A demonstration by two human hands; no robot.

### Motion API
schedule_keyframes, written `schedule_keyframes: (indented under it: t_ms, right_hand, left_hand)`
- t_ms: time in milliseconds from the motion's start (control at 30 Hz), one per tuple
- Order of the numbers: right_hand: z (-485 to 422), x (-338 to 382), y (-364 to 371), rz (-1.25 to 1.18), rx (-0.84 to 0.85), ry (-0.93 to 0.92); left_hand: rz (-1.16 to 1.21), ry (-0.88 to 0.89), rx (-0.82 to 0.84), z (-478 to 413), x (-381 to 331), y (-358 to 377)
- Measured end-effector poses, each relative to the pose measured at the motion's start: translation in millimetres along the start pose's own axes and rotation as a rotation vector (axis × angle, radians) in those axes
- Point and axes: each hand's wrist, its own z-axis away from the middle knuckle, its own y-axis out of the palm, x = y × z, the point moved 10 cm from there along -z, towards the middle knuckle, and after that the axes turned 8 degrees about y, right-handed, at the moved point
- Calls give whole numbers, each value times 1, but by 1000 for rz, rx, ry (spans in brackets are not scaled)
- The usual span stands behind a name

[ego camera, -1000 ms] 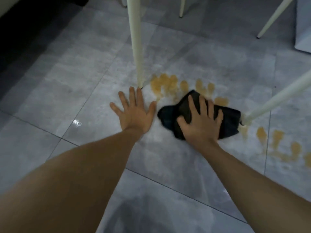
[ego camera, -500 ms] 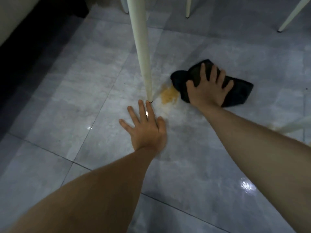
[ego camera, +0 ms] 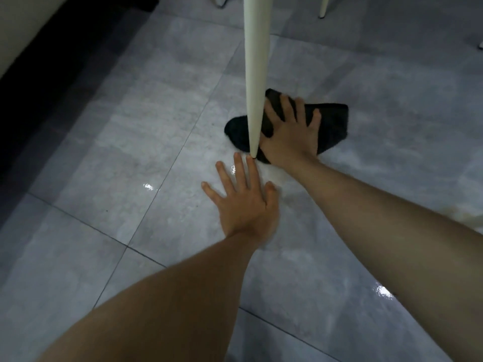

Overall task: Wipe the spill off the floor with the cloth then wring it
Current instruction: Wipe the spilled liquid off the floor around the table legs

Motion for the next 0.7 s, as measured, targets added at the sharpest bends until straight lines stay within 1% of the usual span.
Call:
schedule_keyframes:
  t_ms: [33,67,100,167,233,267,300,367,400,433,467,533,600,633,700]
  right_hand:
    - [9,-2,0,8,-20,-54]
    - [11,-13,-2,11,-35,-68]
    - [4,-26,-6,14,-49,-46]
    - [-21,-43,-12,4,-24,46]
    - [-45,-33,-12,18,-3,142]
    - [-48,-16,-11,42,2,137]
    - [-45,2,-9,56,10,89]
    - [-24,27,-3,67,33,-84]
    - [-15,22,-1,72,27,-135]
    - [-12,7,-2,61,5,-134]
    - [-17,-15,-7,41,-20,-86]
    - [-32,-56,-16,0,-5,70]
    - [-32,-70,-19,-10,25,152]
    - [-20,-67,-18,5,11,145]
    - [30,-60,-14,-7,-13,51]
  left_hand:
    - [5,-3,6,1,1,0]
    - [5,-3,-1,0,1,0]
    - [1,-2,-13,0,1,-2]
    - [8,3,-18,0,1,-4]
    - [4,8,-10,0,0,-3]
    - [2,10,-7,0,0,-4]
    - [-1,14,-6,1,-1,-4]
    - [1,15,0,0,-1,-3]
    - [3,12,4,0,0,-1]
    - [-2,8,1,0,1,0]
    - [-10,7,-4,-1,1,0]
    - [-13,1,-2,-2,1,1]
    - [-22,4,-6,-2,0,2]
    - [-23,3,-5,-2,0,2]
    - [-24,-5,8,-2,2,2]
